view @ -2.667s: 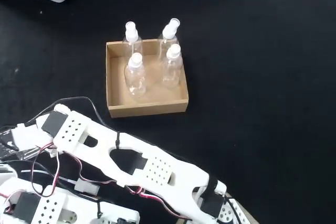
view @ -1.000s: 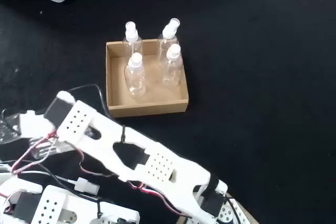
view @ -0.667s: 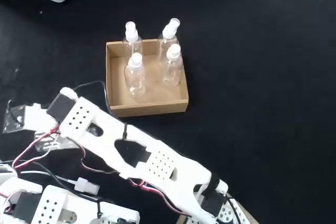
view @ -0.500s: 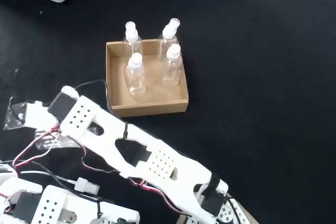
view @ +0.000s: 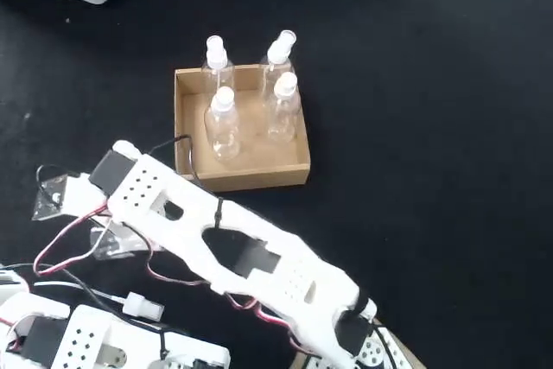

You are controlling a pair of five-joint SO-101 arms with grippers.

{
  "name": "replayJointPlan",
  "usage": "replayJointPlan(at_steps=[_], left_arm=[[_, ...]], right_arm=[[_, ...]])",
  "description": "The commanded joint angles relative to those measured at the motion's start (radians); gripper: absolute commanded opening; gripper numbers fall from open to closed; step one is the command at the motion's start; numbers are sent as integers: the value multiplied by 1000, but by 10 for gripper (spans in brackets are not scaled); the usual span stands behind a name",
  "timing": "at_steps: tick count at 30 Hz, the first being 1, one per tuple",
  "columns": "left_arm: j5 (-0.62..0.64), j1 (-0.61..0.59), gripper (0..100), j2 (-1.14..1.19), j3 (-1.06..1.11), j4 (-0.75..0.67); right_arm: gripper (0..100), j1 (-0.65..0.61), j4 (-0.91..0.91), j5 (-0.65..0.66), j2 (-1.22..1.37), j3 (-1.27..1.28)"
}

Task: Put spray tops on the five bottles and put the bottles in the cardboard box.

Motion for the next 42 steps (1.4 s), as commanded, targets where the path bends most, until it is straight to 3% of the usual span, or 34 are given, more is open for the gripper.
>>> replayJointPlan(at_steps=[1, 11, 19, 29, 42], left_arm=[[-2, -1, 266, -14, -18, -23], [0, 1, 266, -14, -18, -23], [0, 1, 266, -14, -18, -23], [0, 1, 266, -14, -18, -23], [0, 2, 266, -14, -18, -23]], right_arm=[[106, 38, 34, -11, -136, 50], [106, 43, 31, -11, -323, 300], [106, 144, -68, -11, -498, 529], [106, 173, -176, -11, -720, 826], [106, 270, -180, -11, -937, 1052]])
